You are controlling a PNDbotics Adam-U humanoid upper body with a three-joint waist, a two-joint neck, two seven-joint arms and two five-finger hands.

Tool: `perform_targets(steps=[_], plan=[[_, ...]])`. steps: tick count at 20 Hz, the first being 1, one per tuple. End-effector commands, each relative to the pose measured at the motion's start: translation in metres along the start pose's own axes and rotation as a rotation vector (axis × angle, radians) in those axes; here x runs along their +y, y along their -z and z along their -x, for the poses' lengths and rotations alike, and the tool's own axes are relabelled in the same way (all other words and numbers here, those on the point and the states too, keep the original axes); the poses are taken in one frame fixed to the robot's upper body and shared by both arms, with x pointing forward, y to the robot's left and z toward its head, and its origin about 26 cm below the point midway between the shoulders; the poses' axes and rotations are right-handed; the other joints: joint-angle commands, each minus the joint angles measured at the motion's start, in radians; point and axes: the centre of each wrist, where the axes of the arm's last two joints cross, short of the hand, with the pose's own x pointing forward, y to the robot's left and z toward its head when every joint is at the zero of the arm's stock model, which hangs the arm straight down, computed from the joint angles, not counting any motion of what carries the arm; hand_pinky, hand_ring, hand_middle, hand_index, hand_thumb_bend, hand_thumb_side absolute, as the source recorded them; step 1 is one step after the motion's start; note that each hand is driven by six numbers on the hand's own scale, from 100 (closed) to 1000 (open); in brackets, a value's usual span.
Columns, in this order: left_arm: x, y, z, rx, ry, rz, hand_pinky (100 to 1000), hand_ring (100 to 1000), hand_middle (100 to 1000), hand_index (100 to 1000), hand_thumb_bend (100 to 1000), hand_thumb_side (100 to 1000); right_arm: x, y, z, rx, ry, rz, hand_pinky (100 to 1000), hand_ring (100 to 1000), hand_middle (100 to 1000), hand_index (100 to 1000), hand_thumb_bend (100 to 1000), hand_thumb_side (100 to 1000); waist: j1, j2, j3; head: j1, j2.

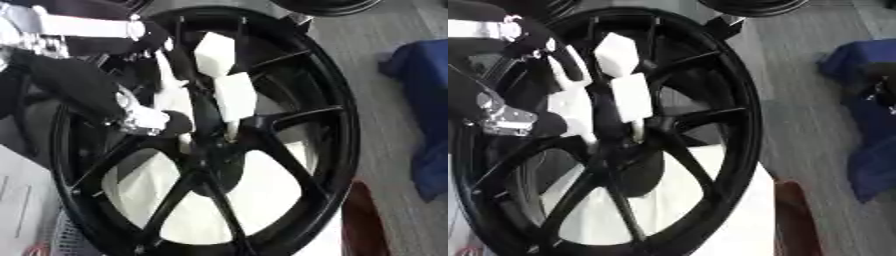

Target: Pull the pin out of the wheel hub.

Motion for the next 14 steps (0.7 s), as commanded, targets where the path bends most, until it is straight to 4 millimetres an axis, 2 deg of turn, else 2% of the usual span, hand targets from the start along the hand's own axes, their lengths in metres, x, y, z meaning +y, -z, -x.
perform_targets(steps=[1, 7, 14], plan=[[0.0076, -0.0088, -0.0012, 0.026, 0.016, -0.01, 720, 721, 711, 803, 461, 513, -0.0058, 0.0022, -0.0061, -0.011, -0.032, -0.007, 822, 627, 585, 798, 100, 801, -0.005, -0.018, 0.001, 0.002, -0.007], [0.0085, -0.0106, 0.0001, 0.03, 0.044, -0.027, 742, 758, 729, 809, 471, 510, -0.0058, 0.0025, -0.0062, -0.014, -0.031, -0.011, 822, 626, 584, 798, 100, 802, -0.007, -0.02, 0.001, 0.004, -0.01], [0.0031, -0.0053, 0.0005, 0.071, 0.026, 0.012, 737, 753, 739, 813, 456, 496, -0.0055, 0.0028, -0.0064, -0.018, -0.029, -0.012, 822, 626, 583, 798, 100, 805, -0.008, -0.018, -0.002, 0.006, -0.01]])
